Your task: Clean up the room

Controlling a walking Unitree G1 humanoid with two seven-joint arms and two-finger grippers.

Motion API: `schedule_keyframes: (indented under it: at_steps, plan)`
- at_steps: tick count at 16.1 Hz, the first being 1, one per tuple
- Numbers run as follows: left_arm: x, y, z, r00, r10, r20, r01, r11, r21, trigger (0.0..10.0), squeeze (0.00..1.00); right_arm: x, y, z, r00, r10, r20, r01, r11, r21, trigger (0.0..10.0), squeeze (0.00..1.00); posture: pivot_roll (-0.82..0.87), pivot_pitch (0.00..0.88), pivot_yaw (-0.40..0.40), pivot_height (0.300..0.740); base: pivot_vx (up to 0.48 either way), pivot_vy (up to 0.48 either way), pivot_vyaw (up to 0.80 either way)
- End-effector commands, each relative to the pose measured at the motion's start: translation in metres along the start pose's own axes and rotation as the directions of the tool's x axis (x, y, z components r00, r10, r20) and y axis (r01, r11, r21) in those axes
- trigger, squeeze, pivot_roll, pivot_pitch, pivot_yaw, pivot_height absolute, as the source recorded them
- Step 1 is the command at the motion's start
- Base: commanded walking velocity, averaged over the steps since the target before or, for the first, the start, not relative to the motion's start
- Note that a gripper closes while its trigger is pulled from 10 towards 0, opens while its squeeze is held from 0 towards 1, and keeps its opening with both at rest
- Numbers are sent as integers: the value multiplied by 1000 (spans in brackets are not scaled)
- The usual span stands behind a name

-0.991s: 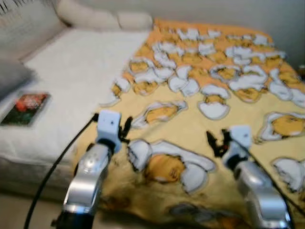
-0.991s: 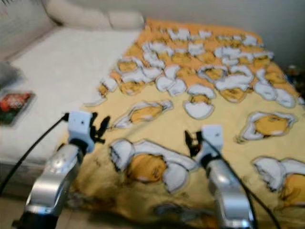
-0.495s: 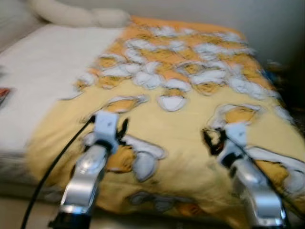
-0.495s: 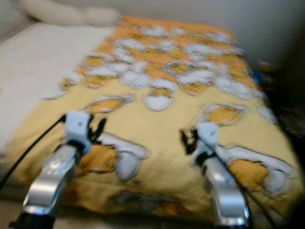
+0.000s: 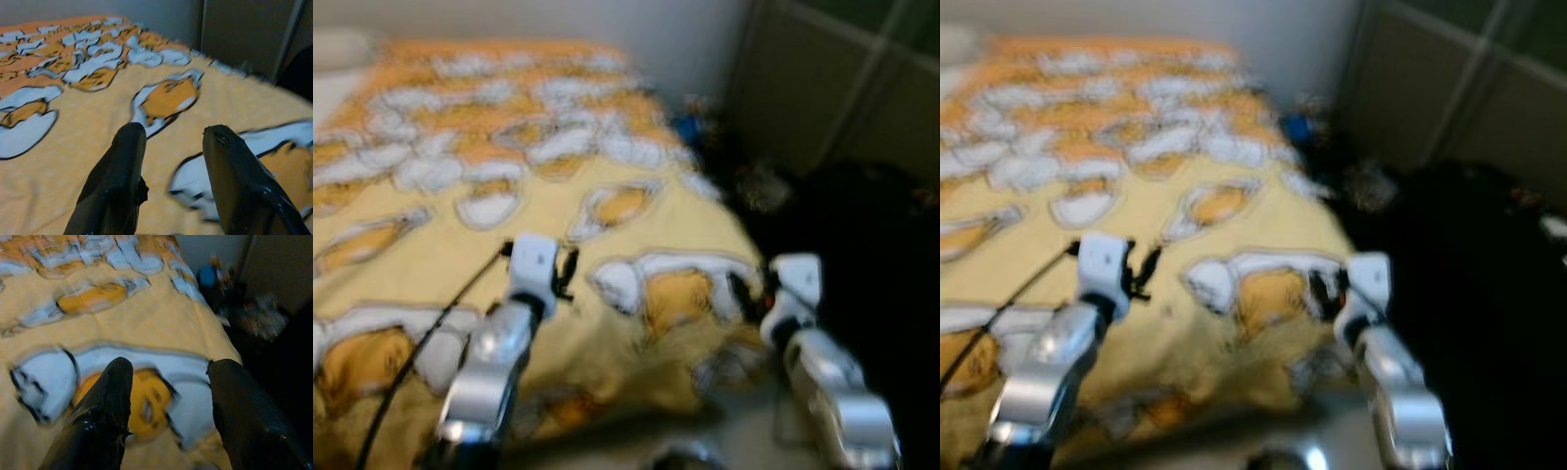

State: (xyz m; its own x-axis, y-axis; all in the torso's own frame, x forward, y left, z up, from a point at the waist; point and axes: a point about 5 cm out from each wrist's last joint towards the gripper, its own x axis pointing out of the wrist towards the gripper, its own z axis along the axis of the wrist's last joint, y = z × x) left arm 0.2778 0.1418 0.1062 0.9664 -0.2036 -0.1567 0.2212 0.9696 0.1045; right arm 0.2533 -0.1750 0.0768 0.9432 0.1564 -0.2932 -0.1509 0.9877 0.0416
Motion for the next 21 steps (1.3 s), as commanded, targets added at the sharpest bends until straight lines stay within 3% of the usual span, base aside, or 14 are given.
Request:
schedule_keyframes:
  at_steps: [1,16,21]
  plan:
    - [1,-1,5,1000,-1,21,1,1000,7,10000,0,3,-1,11,999,-4,36,4,1000,-22,10000,0,-107,0,27,740,0,-480,0]
    - [2,-1,4,1000,-9,17,8,1000,16,10000,0,3,0,9,1000,-6,27,7,1000,-22,10000,0,-109,0,28,740,0,-480,0]
    - [1,-2,3,1000,-25,12,25,1000,-6,10000,0,4,1,9,1000,-3,28,4,1000,-20,10000,0,-113,0,29,740,0,0,0]
